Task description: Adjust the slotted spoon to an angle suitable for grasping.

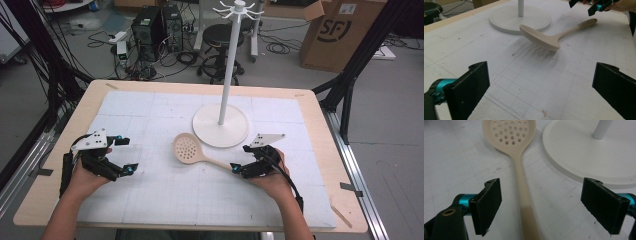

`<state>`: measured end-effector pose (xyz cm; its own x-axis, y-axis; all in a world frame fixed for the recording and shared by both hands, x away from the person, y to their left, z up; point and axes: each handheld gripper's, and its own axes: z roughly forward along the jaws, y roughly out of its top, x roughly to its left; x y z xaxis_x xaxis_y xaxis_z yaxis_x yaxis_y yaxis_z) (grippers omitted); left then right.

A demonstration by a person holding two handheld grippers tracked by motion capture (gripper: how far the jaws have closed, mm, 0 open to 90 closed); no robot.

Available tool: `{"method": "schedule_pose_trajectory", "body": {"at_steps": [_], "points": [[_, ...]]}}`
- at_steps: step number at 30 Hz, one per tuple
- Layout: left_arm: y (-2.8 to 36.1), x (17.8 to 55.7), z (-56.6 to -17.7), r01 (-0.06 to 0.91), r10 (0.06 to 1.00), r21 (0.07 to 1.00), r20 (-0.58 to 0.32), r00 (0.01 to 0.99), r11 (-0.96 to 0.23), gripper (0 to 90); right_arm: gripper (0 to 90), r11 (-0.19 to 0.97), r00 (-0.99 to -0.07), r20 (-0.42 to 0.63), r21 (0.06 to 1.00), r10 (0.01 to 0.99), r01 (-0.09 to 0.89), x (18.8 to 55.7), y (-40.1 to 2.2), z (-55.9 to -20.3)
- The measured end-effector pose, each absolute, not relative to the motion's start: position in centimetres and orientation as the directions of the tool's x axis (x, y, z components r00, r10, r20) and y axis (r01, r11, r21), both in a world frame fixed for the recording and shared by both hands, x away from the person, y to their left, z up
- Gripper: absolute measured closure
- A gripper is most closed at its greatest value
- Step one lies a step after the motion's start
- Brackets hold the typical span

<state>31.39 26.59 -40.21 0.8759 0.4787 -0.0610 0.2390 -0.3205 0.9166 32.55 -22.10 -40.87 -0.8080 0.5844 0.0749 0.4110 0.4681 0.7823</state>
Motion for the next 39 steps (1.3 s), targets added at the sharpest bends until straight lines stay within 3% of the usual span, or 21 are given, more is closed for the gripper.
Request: {"method": "schedule_pose_trajectory", "body": {"at_steps": [8,19,33,39], "points": [[26.6,31.3,-40.1,0.236,0.477,0.918,-0.059,0.877,-0.32,1.7,26.3,0.528,-0.806,0.04,0.736,0.59,0.423,32.5,-21.2,-41.3],[26.5,31.3,-40.2,0.238,0.475,0.915,-0.06,0.878,-0.325,1.7,31.6,0.554,-0.813,0.038,0.713,0.581,0.429,32.7,-20.3,-41.7],[26.6,31.4,-40.2,0.234,0.474,0.915,-0.055,0.879,-0.328,1.7,50.1,0.638,-0.827,0.024,0.624,0.562,0.452,32.8,-19.3,-42.7],[26.7,31.4,-40.2,0.237,0.473,0.915,-0.059,0.879,-0.326,1.7,59.3,0.636,-0.829,0.027,0.628,0.559,0.449,32.6,-19.1,-42.5]]}}
